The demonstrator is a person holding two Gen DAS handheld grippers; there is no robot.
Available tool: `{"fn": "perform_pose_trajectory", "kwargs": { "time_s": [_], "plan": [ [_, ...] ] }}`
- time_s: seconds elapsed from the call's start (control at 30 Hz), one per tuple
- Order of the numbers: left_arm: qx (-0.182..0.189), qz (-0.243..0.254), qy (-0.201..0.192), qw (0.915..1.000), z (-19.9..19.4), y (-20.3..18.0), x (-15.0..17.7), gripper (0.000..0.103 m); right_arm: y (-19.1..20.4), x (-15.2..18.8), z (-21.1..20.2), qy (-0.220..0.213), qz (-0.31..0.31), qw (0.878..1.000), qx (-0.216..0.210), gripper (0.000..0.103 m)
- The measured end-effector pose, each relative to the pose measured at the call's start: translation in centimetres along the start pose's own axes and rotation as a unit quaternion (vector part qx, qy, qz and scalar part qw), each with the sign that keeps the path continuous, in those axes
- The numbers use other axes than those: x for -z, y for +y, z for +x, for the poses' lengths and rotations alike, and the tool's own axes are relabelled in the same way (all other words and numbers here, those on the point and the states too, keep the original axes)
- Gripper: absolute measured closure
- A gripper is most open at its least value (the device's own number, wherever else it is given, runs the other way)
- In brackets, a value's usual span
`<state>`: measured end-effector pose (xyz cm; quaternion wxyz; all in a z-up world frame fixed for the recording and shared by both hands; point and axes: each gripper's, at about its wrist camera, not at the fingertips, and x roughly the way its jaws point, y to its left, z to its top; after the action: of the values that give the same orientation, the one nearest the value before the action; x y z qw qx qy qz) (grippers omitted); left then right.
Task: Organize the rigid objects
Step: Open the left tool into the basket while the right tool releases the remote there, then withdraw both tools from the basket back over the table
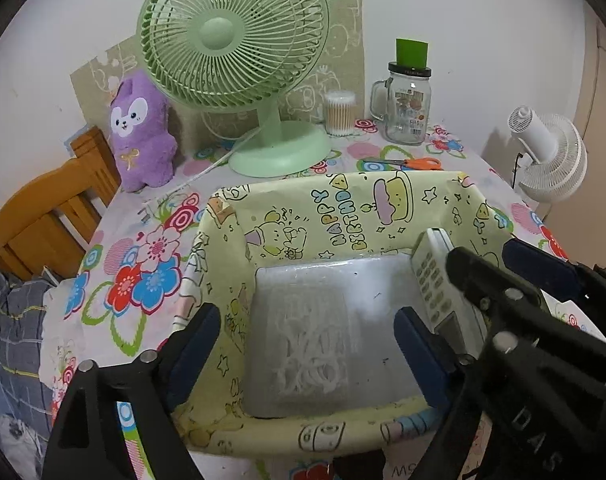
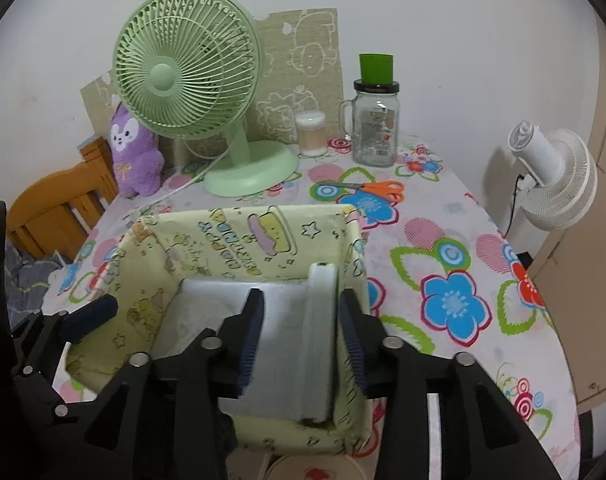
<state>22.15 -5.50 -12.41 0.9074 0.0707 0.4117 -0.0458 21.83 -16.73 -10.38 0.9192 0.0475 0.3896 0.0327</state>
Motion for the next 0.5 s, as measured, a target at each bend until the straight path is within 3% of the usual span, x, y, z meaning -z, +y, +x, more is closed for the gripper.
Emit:
{"fn": "perform_pose_trajectory", "kwargs": {
  "time_s": [0.13, 0.23, 0.5],
  "plan": [
    [-0.003, -0.003, -0.004, 1.0000, -0.7, 0.2, 0.3, 0.010, 0.7, 0.2, -1.1, -0.008, -0.008, 1.000, -0.004, 0.039],
    [-0.003, -0.007, -0.004, 1.0000, -1.3, 0.3, 0.6, 0.010, 1.0, 0.3, -2.2, -0.025, -0.017, 0.999, 0.015, 0.022],
    [-0.004, -0.010, -0.017, 0.9998, -3.3, 0.1, 1.2, 0.009, 0.9, 0.5, -4.2, -0.033, -0.021, 0.999, 0.015, 0.018]
  ]
}}
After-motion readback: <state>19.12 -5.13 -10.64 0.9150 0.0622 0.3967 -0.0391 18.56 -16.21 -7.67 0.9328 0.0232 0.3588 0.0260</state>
